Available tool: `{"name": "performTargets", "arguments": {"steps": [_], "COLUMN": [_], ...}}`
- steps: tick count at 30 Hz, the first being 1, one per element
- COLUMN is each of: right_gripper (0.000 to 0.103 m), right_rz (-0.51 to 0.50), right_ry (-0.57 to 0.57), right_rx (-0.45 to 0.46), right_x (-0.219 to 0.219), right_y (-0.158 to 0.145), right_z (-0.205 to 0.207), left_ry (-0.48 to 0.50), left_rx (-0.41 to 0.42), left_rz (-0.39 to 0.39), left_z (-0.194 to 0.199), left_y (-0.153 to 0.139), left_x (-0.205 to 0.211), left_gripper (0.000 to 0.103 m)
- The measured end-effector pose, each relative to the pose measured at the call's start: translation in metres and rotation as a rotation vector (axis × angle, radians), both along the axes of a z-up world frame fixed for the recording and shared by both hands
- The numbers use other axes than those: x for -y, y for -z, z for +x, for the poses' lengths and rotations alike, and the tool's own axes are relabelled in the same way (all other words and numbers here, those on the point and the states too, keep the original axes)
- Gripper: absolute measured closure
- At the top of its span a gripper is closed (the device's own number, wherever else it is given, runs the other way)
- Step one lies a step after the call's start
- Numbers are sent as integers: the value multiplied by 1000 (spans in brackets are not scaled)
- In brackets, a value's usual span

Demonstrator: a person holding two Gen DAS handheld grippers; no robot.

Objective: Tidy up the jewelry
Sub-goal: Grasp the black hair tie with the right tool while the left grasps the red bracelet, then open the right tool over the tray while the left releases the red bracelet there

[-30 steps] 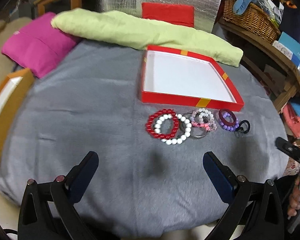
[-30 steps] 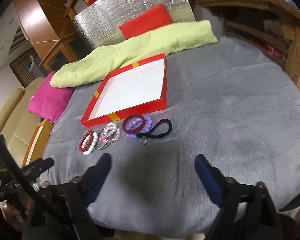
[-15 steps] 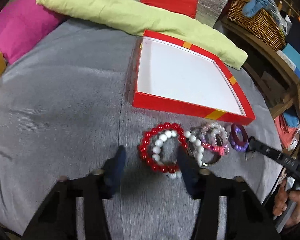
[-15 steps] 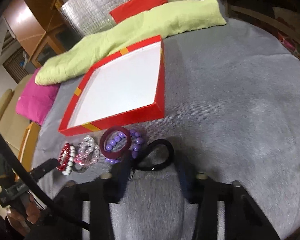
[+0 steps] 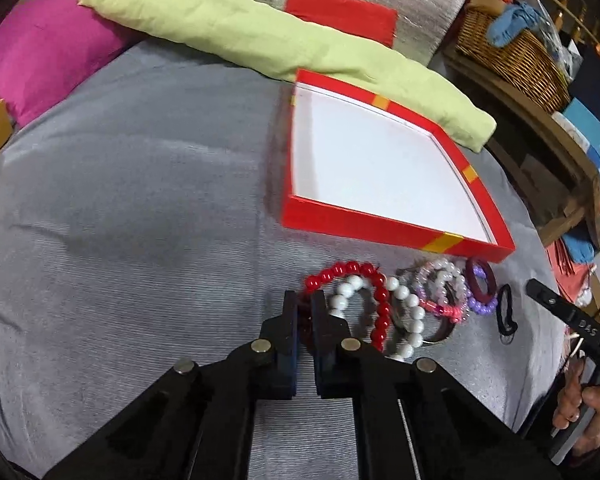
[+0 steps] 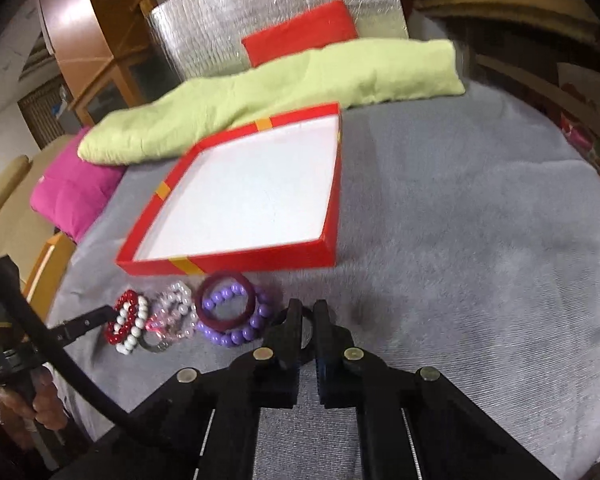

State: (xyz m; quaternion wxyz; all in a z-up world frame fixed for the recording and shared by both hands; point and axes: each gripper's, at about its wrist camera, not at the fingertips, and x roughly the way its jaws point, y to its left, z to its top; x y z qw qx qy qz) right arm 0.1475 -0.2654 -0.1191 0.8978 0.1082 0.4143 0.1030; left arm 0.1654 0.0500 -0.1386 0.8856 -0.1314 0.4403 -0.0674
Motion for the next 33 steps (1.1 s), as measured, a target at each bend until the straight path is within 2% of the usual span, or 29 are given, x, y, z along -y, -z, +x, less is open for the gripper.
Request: {"name": "performTargets", "arguments": {"steps": [4, 7, 8, 10, 12, 14, 17, 19, 20, 22, 23, 28, 33], "right_gripper": [97, 96, 95, 81, 51, 43, 43, 55, 66, 90, 96, 96, 96], "right_rz": [36, 61, 61, 64, 79, 49, 1, -24, -36, -154, -193, -189, -72], "right_ry": [18, 34, 42, 51, 53, 60, 33, 3, -14, -34, -49, -27, 35], "right_rx": [23, -20, -35, -76, -79, -55, -42, -82, -100, -67, -52, 49, 168], "right_x": [7, 10, 12, 14, 16, 14, 5, -3, -7, -19, -24, -18, 2], "right_y": [-5, 0, 1, 3, 4, 2, 6, 15, 19, 20, 18, 0, -26], "right_z": [-1, 1, 2, 4, 3, 0, 2, 7, 9, 7, 6, -6, -12], "left_ry": [-31, -55, -60, -60, -57, -55, -44, -36, -31, -21, -19, 9, 51], "left_rx": [25, -4, -8, -12, -18, -13, -4, 4, 9, 25, 33, 142, 275], "left_rz": [-3, -6, -1, 10, 23, 37, 74, 98, 111, 138, 150, 170, 154], "left_z": [-1, 1, 2, 3, 5, 4, 6, 5, 4, 2, 1, -12, -24], "left_y": [-4, 0, 0, 1, 3, 5, 6, 5, 5, 3, 2, -18, -47], "left_x": [-8, -12, -11, -10, -8, -6, -1, 2, 3, 6, 6, 11, 18], "left_gripper": [97, 97, 92, 88, 82, 82, 82, 82, 86, 92, 94, 94, 94]}}
